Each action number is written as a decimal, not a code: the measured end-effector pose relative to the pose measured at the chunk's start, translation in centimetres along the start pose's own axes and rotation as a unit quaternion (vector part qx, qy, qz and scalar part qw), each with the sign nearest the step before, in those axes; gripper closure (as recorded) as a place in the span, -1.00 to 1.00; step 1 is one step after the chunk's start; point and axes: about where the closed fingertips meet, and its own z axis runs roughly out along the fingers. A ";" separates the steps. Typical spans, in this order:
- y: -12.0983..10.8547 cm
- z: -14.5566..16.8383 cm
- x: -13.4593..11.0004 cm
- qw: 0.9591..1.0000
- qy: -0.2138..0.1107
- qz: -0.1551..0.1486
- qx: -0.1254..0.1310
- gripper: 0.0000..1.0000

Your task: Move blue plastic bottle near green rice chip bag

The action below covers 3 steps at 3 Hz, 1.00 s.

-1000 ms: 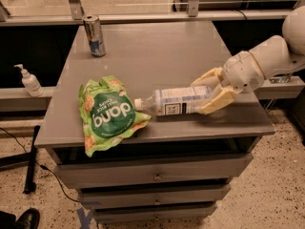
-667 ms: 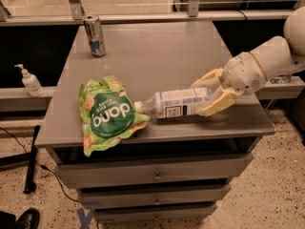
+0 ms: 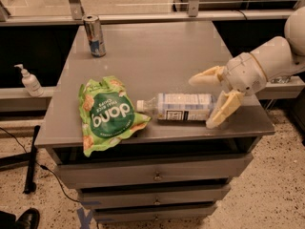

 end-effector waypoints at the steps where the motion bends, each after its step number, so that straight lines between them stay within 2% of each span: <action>1: -0.1 -1.0 0.4 1.000 0.010 0.003 0.015 -1.00; 2: -1.2 -5.7 1.1 0.996 0.040 0.005 0.077 -1.00; 3: -3.1 -14.5 0.4 0.976 0.097 0.019 0.195 -1.00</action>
Offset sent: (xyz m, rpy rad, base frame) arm 0.0415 -0.1459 0.0842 -0.1548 -0.2595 -0.3566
